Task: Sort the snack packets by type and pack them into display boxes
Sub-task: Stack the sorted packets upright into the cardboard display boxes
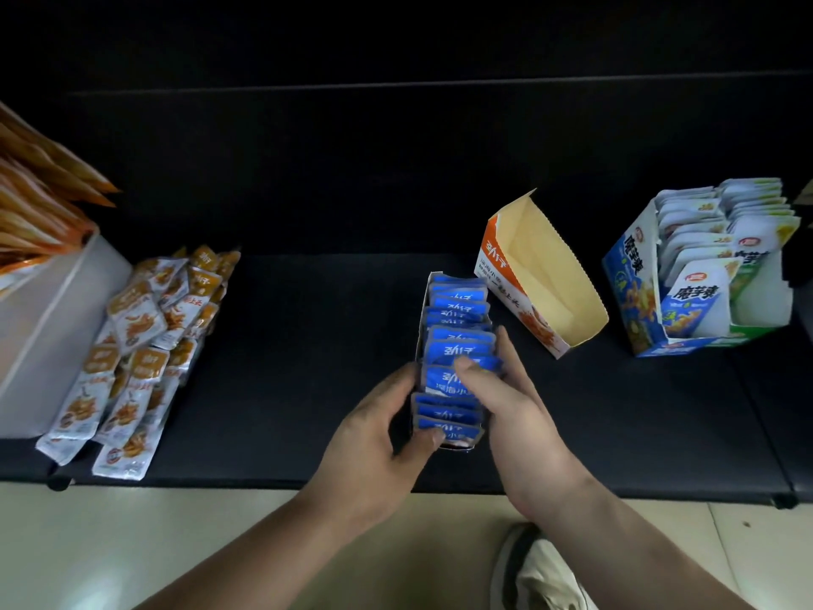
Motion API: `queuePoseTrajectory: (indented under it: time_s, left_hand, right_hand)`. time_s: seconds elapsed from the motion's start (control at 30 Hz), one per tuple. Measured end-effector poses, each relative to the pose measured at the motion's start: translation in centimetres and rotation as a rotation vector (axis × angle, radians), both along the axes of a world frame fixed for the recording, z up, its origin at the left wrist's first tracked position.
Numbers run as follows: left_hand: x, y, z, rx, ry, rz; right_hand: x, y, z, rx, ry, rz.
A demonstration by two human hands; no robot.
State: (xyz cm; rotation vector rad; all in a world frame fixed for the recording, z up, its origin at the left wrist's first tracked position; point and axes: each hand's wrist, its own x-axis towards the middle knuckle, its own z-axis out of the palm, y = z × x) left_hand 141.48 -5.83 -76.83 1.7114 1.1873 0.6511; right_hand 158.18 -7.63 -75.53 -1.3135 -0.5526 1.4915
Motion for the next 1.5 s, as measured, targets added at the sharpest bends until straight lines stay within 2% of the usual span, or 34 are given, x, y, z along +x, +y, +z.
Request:
queuePoseTrajectory:
  time_s: [0.1,0.3,0.43,0.67,0.97,1.03,1.1,1.17,1.23,1.3,1.4,1.5]
  left_hand:
    - [0.0,-0.1,-0.2,-0.050,-0.038,-0.029]
    - [-0.9,0.8,0.0,-0.104,0.005,-0.014]
    - [-0.9,1.2,0.0,0.060,0.128,-0.123]
    - [-1.2,0.6,-0.9,0.168,0.091,-0.061]
    - [-0.7,-0.3,0.4,-0.086,-0.031,-0.044]
    - [-0.5,-0.4,0.6,-0.120,-0.067,-0.031]
    - [-0.5,-0.4,0.7,-0.138,-0.088,0.015]
    - [-0.8,-0.2,0.3,-0.091,-0.049,0.079]
    - [-1.1,-0.2,-0.2,-0.050,0.009,0.078]
    - [-1.1,-0.3,-0.4,-0.030,0.032,0.065]
    - [-0.8,-0.5,-0.5,-0.040,0.006,0.080]
    - [-0.8,-0.6,-0.8,-0.070,-0.018,0.113]
  right_hand:
    - [-0.7,0.6,0.5,-0.071,-0.012,-0.045]
    - [-0.8,1.0,0.0,-0.153,-0.075,-0.136]
    - [-0.3,0.9,-0.1,-0.120,-0.084,-0.124]
    - [-0.1,1.3,0.6,-0.115,0.033,-0.220]
    - [-0.7,2.4,0.1,-0.134,0.034,-0.101]
    - [-0.3,2.3,0.3,-0.135,0.071,-0.138]
    - [0.4,1.9,0.3,-0.167,-0.008,-0.224]
    - [1.6,1.7,0.3,-0.180,-0.278,-0.249]
    - [3.0,1.5,1.0,-0.177,-0.455,-0.231]
    - [4.1,1.2,1.7,-0.205,-0.463,-0.136]
    - [4.0,0.3,2.0,-0.260,-0.368,0.042]
    - [3.6,-0.4,1.4,-0.190,-0.367,0.063]
